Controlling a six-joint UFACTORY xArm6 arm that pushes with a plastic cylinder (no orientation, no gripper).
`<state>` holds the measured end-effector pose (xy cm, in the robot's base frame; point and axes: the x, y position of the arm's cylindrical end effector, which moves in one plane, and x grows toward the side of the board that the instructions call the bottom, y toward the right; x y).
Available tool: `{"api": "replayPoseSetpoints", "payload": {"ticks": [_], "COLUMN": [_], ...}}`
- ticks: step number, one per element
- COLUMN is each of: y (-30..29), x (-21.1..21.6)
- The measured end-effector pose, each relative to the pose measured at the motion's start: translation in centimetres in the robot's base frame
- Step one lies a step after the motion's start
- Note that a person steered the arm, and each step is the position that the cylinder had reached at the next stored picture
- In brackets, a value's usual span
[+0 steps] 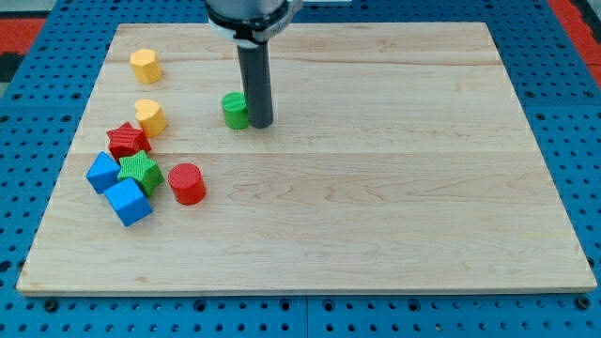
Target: Move green circle to the top of red circle
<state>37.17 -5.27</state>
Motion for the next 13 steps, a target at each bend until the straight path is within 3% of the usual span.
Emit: {"api": "replayPoseSetpoints", "payload": {"ticks": [1, 3, 4, 5, 7, 8, 10, 13], "y": [2.0, -4.5, -5.0, -10.4, -4.9, -5.2, -7.6, -7.4], "x": [-2.0, 1.5, -0.2, -1.7, 0.6, 2.7, -1.9, 4.7]}}
